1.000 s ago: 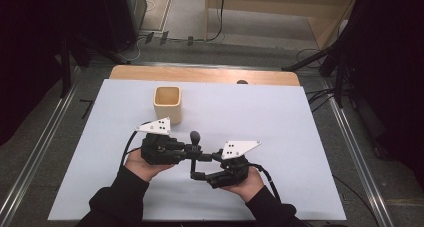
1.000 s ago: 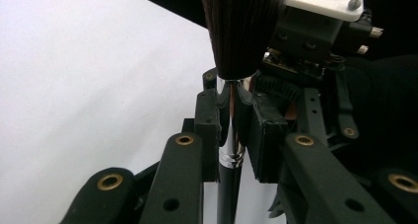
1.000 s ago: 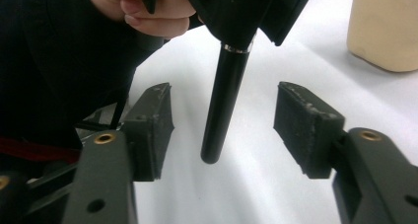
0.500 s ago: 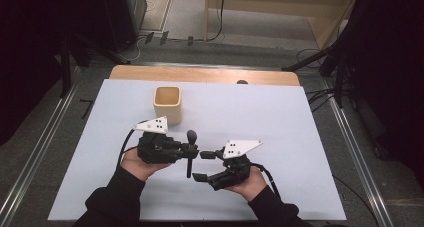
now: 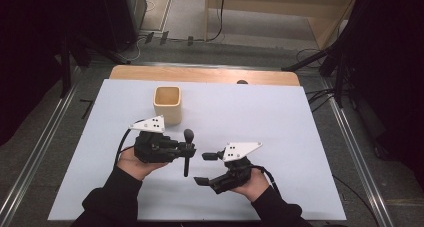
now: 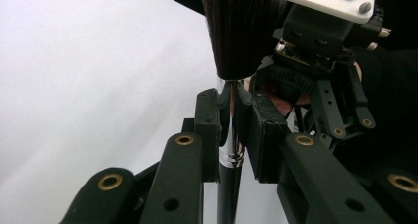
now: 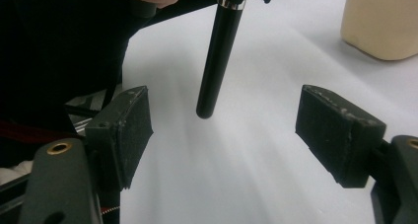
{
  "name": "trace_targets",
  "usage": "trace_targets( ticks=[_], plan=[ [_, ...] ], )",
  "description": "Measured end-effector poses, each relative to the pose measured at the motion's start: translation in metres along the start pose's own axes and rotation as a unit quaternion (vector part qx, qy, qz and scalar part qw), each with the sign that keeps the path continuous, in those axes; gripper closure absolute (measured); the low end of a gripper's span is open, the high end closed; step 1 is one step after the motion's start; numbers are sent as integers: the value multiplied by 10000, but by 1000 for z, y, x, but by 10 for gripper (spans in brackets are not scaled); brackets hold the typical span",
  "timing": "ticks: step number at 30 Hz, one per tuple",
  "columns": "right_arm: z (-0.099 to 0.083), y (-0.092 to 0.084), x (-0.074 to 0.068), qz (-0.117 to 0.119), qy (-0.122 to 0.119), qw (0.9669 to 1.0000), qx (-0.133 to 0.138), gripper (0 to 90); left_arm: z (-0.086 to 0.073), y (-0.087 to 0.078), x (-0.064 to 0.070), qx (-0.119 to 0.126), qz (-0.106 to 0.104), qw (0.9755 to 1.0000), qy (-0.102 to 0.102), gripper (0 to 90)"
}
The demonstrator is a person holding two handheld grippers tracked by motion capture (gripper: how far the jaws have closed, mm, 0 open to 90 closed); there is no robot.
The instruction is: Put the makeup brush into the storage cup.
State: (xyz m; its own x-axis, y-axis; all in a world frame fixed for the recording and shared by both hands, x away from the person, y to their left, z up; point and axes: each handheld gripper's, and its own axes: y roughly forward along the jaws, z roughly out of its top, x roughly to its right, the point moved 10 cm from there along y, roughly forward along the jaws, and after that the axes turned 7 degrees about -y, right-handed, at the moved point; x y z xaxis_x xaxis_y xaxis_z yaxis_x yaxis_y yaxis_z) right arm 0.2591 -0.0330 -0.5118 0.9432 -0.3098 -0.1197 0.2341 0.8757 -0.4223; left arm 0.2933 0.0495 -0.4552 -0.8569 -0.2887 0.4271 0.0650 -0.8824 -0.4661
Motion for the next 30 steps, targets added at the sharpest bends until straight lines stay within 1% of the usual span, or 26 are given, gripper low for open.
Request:
trace_targets(
  ticks=[4, 6, 9, 10, 14, 16, 19, 22, 24, 30],
  plan=[
    [-1, -3, 0, -34, -55, 10000, 10, 225, -1, -1, 0, -36, 5, 10000, -4, 774],
    [-1, -4, -1, 3, -32, 10000, -12, 225, -1, -2, -1, -36, 12, 10000, -12, 774],
    [-1, -6, 0, -55, -117, 9999, -51, 225, -1, -5, -2, -56, 40, 10000, -10, 774],
    [-2, -7, 1, -108, -179, 9997, -82, 224, -1, -5, -2, -35, 55, 10000, -20, 774],
    [-4, -12, 3, -198, -217, 9995, -108, 224, -2, -9, -4, -46, 80, 9999, -47, 774],
    [-4, -14, 5, -266, -239, 9993, -104, 224, -2, -10, -5, -52, 130, 9999, -45, 775],
    [-7, -18, 8, -339, -256, 9989, -179, 223, -2, -12, -7, -63, 138, 9999, -63, 775],
    [-11, -21, 10, -395, -328, 9983, -293, 222, -3, -13, -7, -74, 162, 9998, -78, 775],
    [-13, -23, 10, -397, -305, 9981, -351, 221, -3, -13, -8, -84, 176, 9998, -68, 774],
    [-20, -29, 14, -443, -347, 9969, -555, 222, -3, -15, -9, -74, 194, 9997, -102, 775]
  ],
)
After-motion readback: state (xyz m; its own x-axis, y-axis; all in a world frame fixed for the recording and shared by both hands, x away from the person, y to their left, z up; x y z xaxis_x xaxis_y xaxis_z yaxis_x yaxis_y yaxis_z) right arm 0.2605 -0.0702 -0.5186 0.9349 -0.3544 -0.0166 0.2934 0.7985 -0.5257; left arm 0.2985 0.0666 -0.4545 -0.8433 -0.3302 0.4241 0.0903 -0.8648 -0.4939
